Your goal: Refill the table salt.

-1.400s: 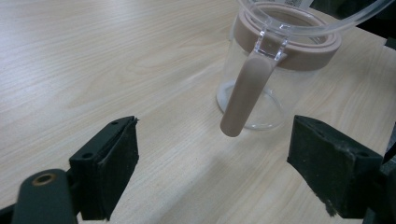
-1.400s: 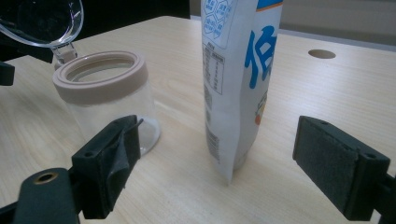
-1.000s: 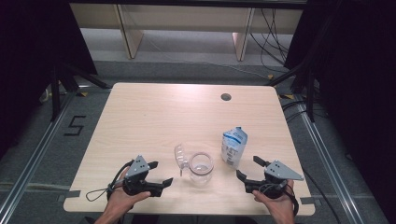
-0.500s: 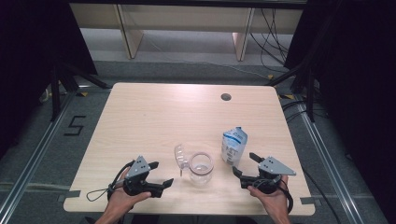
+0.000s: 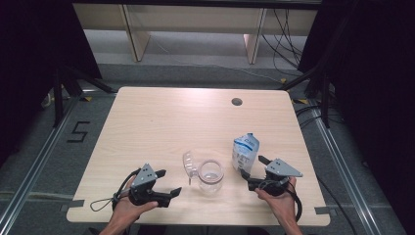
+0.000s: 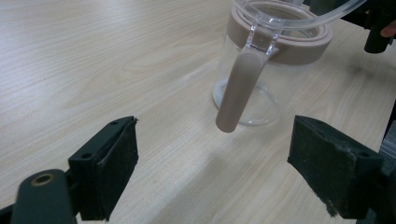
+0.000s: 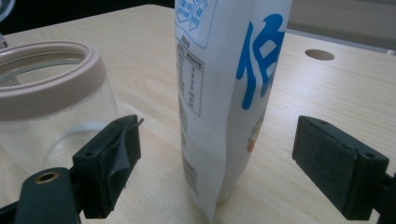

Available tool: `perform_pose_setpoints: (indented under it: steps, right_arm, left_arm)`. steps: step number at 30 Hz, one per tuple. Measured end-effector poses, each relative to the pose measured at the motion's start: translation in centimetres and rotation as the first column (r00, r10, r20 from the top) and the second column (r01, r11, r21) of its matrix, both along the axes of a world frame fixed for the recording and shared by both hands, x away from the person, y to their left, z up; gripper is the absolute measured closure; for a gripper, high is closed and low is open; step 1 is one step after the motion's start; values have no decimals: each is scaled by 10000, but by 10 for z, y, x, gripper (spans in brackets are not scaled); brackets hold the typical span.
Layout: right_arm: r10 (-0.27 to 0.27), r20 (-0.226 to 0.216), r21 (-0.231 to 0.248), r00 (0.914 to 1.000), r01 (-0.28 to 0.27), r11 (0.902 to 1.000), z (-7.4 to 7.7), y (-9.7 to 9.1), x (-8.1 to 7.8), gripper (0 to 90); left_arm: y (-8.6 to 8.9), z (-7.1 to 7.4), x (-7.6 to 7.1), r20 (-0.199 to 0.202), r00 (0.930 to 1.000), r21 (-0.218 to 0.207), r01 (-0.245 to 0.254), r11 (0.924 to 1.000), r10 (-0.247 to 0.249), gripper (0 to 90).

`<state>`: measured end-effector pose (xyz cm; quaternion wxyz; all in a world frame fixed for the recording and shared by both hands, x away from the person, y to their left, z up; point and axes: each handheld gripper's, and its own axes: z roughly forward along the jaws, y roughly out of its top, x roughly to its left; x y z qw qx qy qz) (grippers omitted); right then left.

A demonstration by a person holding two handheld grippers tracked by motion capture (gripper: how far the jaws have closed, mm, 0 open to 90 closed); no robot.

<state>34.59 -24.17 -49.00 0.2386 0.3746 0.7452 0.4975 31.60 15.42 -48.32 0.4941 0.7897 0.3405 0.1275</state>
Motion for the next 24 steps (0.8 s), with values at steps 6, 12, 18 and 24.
perform_pose_setpoints:
  steps: [6,12,18,24]
  right_arm:
    - [-105,-31,57,9999,106,9999,-3,4,7,162]
    - [-150,66,202,9999,148,9997,-6,10,14,162]
    - [50,545,57,9985,-53,10000,-9,18,20,156]
    - [-4,704,8,9975,3,10000,-11,24,24,156]
  left_arm:
    - [0,0,0,-25,10000,-10,-18,10000,18,152]
    - [0,0,0,-46,10000,-44,-37,10000,37,152]
    - [0,0,0,-2,10000,-3,34,10000,-34,151]
    - [0,0,0,-19,10000,-46,1,10000,-1,152]
